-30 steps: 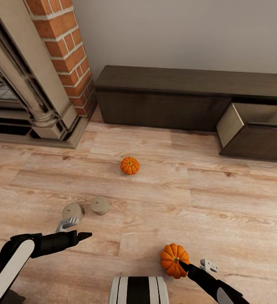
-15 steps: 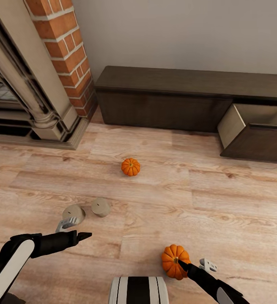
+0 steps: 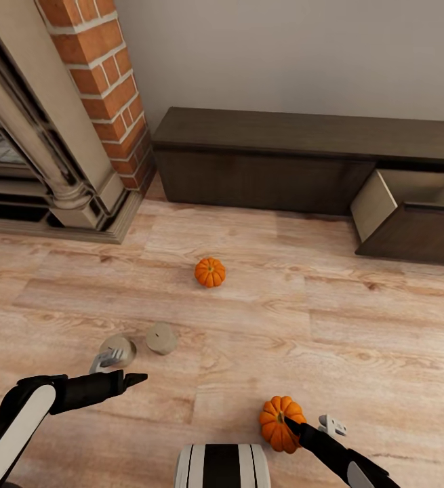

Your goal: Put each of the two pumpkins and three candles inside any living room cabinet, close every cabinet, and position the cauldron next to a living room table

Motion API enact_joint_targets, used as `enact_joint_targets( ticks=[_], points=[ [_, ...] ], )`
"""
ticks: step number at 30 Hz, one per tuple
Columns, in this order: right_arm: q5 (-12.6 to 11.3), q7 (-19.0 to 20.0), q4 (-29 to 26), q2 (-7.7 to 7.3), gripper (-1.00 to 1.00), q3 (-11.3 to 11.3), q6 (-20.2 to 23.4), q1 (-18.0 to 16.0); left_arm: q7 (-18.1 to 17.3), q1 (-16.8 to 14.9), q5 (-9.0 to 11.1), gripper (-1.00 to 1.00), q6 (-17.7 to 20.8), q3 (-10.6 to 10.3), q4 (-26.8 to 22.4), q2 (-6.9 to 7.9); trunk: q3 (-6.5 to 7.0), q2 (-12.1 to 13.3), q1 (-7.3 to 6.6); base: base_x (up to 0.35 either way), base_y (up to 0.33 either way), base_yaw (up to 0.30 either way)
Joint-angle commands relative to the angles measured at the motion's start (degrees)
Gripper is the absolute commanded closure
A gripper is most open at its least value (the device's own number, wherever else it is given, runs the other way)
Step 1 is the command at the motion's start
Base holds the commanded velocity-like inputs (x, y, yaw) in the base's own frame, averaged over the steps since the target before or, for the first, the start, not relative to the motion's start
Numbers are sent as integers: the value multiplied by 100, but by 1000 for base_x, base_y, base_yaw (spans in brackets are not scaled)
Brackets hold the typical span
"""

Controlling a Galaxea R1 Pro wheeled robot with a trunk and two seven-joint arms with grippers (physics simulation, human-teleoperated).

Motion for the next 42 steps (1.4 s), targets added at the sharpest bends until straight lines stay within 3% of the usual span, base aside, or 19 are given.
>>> enact_joint_targets(
  ticks=[1,13,14,42],
  points=[
    [-12,-256,6,-5,-100,16,23,0,-39,-4,-42,-100,14,-4,-2,3,-3,-1,1,39,3,0],
    [-12,-256,7,-5,-100,17,23,0,-38,-4,-42,-100,14,-4,-1,3,-3,-1,1,37,0,0],
    [-12,-256,7,-5,100,18,23,0,-38,-4,-42,-100,14,-4,1,3,-3,-1,1,1,0,0],
    [-12,-256,7,-5,100,18,39,0,-46,-4,-33,-100,14,-24,0,2,-3,-1,1,0,0,0]
  ],
)
